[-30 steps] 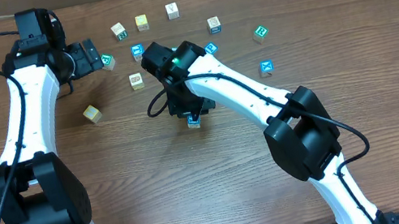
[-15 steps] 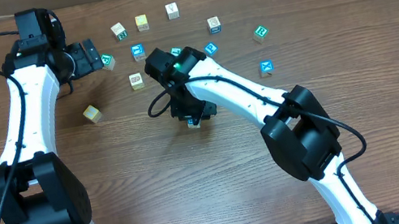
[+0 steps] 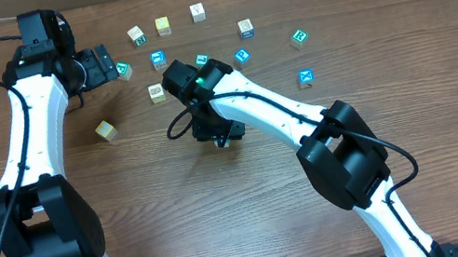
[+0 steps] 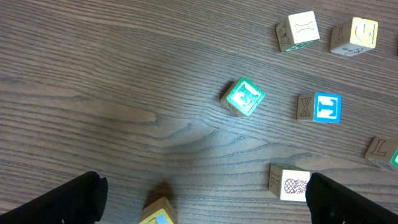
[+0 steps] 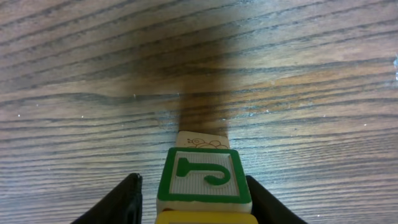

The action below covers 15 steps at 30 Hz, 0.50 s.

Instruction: Form a tower

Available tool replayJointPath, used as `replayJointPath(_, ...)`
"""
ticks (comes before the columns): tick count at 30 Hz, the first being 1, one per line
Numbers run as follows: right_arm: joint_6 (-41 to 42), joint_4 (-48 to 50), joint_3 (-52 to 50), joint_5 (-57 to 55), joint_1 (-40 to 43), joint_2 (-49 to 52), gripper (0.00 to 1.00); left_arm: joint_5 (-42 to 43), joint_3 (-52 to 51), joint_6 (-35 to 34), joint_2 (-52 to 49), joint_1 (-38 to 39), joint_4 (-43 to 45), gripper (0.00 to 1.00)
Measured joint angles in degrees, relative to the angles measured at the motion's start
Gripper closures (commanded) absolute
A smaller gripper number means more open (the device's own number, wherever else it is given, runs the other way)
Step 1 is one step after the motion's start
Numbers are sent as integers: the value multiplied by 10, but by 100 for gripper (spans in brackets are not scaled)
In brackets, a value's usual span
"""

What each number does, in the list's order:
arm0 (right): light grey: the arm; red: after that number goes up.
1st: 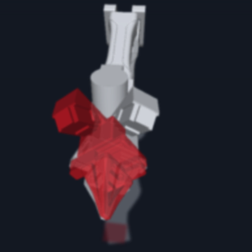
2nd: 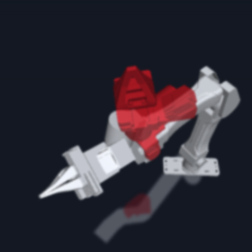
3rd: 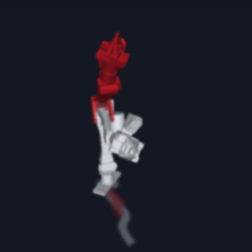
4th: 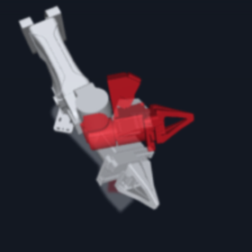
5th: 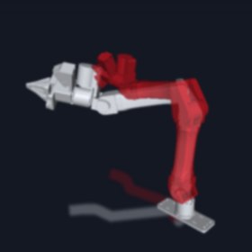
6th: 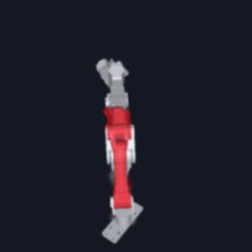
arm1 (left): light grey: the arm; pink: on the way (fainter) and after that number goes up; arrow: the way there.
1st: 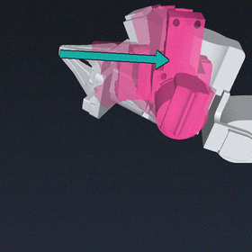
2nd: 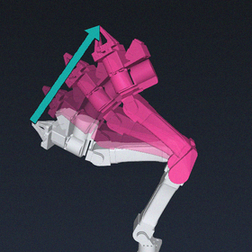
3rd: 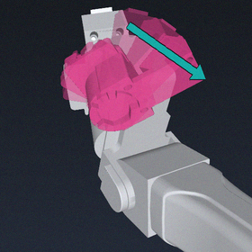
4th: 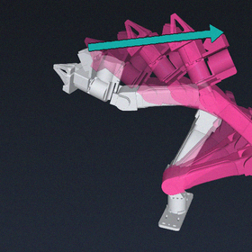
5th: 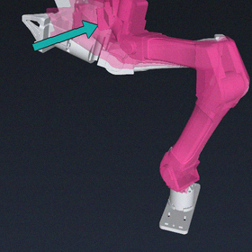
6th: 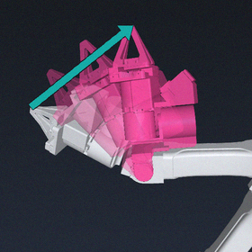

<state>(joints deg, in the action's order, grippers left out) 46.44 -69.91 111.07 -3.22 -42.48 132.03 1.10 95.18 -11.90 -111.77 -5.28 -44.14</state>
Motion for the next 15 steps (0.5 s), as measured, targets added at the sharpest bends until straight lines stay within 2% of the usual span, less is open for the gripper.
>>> replayJointPath(3,0,-1,0,0,0,0,46,0,0,0,0,0,0,0)
replayJointPath(11,0,4,-7,0,0,0,41,0,0,0,0,0,0,0)
replayJointPath(15,0,28,-31,0,0,0,43,0,0,0,0,0,0,0)
